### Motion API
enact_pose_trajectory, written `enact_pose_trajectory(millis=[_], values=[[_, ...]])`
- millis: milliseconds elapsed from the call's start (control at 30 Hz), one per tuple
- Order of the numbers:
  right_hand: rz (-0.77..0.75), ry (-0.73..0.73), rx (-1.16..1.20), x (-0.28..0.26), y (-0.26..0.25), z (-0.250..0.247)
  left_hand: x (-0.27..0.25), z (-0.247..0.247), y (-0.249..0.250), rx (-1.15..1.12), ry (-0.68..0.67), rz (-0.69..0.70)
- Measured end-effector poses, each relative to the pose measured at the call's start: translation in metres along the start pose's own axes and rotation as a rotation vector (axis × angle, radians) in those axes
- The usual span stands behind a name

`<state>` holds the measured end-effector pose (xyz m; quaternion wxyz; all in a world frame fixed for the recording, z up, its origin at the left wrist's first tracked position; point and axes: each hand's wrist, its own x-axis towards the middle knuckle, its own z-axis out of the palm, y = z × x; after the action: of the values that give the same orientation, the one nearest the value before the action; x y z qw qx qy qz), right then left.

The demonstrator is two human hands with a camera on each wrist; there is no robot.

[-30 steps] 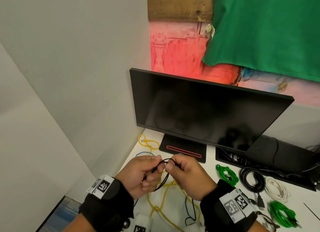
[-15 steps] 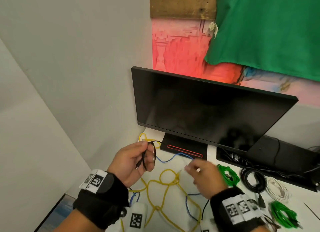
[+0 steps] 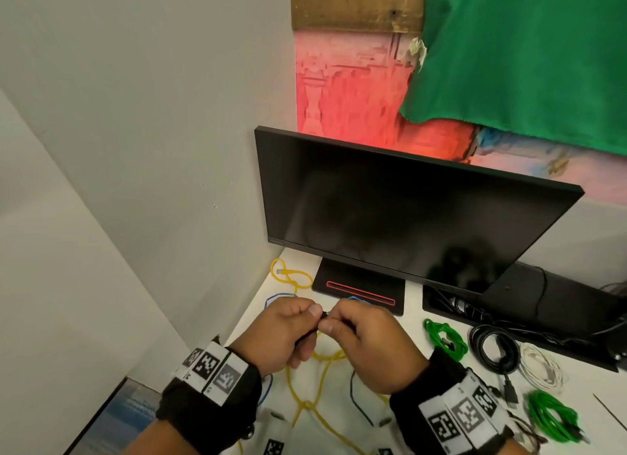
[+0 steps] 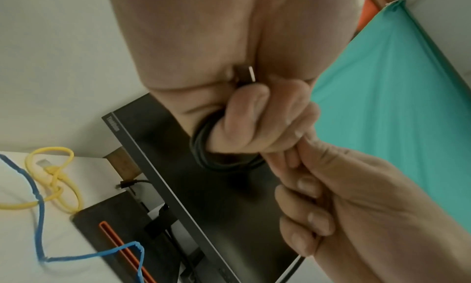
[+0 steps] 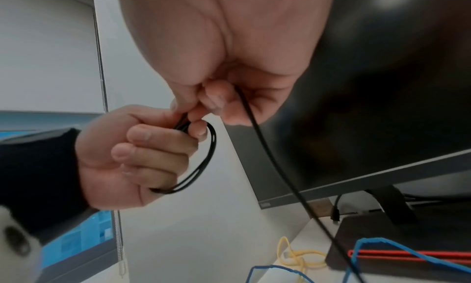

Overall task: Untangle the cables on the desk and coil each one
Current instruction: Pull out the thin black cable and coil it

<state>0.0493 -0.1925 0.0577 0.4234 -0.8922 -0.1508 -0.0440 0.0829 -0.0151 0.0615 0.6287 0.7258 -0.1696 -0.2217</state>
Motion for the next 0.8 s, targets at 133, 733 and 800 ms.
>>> enact_pose_trajectory(millis=[133,733,800], values=[[0.061,0.094,-0.026,0.000,0.007,0.001,0.001,-0.004,0.004,-0.008,-0.079,-0.082],[0.307,-0.091,0.612,-0.003,0.040,-0.016,0.001,-0.016,0.004,-0.811,0.019,-0.175],[0.373,-0.086,0.605,-0.009,0.055,-0.023,0.000,-0.027,0.004,-0.886,0.069,-0.147]])
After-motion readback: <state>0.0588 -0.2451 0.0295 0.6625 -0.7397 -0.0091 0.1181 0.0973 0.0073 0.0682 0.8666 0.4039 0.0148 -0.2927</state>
